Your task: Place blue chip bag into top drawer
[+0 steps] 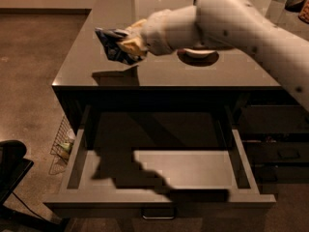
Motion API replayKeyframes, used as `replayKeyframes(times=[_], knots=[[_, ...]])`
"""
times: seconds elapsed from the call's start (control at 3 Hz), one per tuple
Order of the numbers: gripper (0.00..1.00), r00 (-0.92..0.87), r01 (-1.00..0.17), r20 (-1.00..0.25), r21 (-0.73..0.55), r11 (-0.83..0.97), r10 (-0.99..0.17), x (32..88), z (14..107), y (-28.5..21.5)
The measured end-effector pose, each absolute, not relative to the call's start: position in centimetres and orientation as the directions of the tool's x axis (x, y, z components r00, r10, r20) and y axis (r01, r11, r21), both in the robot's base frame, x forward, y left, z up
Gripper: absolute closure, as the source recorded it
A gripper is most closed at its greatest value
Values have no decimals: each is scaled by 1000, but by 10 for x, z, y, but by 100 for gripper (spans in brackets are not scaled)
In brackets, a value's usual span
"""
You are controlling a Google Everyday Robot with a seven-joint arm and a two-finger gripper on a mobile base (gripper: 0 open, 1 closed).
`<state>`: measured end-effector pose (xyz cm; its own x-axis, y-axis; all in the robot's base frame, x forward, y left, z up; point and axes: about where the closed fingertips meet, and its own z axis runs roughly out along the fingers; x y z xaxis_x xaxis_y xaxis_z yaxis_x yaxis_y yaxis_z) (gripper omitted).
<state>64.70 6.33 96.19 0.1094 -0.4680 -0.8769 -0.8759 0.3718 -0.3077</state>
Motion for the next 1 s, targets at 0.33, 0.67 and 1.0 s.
replayKeyframes(times=[0.33, 0.67, 1.0], knots=[[100, -19, -904, -934, -136, 404, -358, 592, 949, 42], [100, -164, -906, -937, 20, 423, -307, 525, 920, 16], [100, -346, -852, -888, 163, 497, -303, 485, 874, -51]])
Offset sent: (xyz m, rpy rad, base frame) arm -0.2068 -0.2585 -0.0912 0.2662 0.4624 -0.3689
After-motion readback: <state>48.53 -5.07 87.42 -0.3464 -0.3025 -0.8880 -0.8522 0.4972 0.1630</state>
